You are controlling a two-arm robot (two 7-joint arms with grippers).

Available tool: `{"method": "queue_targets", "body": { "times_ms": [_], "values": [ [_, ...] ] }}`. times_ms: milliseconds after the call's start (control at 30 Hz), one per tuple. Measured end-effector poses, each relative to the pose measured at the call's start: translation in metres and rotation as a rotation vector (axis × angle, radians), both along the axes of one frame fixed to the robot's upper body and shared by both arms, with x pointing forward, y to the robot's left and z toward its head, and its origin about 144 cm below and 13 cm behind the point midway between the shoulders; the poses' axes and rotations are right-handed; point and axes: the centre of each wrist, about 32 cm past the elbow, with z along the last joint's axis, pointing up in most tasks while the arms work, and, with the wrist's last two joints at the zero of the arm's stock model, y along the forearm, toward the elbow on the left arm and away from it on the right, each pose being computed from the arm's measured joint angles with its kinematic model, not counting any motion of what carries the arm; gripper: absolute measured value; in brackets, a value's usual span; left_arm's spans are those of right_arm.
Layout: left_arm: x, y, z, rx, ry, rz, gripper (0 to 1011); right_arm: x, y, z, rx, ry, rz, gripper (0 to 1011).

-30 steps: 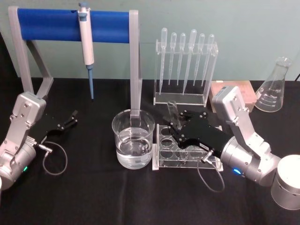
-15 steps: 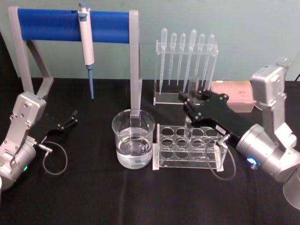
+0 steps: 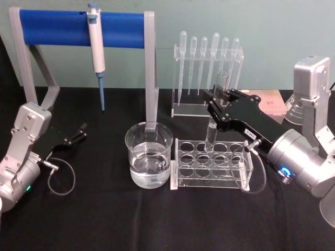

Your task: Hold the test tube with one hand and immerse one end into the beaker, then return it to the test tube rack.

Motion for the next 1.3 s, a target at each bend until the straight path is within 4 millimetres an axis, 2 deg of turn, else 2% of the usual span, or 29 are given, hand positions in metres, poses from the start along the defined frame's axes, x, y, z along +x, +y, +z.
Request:
{"method": "queue_targets", "body": {
  "times_ms": [1300],
  "values": [
    [0.0, 0.0, 0.0, 0.0, 0.0, 0.0, 1000, -0.0002, -0.0001, 0.0006, -0.002, 0.004, -0.001, 227]
  ]
}}
